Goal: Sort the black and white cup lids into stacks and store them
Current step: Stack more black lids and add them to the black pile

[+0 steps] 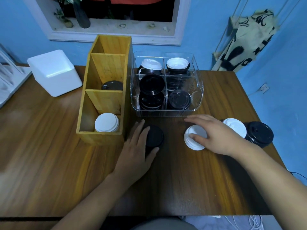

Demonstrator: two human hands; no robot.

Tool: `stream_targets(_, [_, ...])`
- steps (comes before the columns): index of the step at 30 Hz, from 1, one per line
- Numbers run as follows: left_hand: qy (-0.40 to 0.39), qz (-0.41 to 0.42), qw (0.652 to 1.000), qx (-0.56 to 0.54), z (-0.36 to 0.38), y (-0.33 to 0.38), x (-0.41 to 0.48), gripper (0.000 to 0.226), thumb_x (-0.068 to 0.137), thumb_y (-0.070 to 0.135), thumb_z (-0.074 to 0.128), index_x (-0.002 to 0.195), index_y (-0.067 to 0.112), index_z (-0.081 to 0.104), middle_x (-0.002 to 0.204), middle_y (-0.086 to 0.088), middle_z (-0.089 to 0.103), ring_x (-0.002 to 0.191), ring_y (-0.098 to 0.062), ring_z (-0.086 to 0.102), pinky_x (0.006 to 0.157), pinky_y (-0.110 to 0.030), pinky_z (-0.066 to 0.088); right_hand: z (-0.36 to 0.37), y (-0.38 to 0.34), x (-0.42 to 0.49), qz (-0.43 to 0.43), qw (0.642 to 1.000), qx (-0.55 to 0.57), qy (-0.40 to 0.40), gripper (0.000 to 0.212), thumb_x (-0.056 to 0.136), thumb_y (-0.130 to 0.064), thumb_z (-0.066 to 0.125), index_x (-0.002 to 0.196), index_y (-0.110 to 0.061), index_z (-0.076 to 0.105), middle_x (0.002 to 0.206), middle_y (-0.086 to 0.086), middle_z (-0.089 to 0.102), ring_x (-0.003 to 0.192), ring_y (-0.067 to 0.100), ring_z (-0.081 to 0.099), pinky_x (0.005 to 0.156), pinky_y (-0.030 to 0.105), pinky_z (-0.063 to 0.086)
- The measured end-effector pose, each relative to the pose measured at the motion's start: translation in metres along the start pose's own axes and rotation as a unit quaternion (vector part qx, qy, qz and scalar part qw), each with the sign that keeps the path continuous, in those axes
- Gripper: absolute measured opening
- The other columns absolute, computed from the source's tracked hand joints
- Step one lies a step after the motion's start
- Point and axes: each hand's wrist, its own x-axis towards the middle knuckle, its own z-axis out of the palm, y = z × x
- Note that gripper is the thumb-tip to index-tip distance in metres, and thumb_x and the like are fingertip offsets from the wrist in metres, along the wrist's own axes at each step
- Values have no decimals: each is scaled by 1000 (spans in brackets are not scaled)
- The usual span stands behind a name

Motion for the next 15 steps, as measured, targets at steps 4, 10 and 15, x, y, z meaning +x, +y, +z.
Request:
stream_targets(4, [14,-33,998,-52,4,-2,-4,68,97,46,54,154,16,32,169,0,13,151,-10,18,117,-30,27,-10,-22,29,-34,997,-18,64,40,96,-39,60,134,-25,61,129,-8,64,119,14,57,99,36,49])
stream_targets(10, [-14,-72,993,-92,3,-4,2,82,94,52,62,159,21,24,164,6,28,145,-9,33,117,-24,27,-12,-54,100,-63,981,-21,184,32,97,-21,63,129,-20,64,122,-2,66,115,20,54,95,33,48])
stream_targets(15, [-20,-82,991,-101,2,-6,2,87,91,56,66,159,28,21,164,14,25,137,7,24,113,-14,20,-13,-73,161,-41,967,-154,198,42,97,-24,57,139,-22,54,133,-3,60,120,27,50,96,44,46])
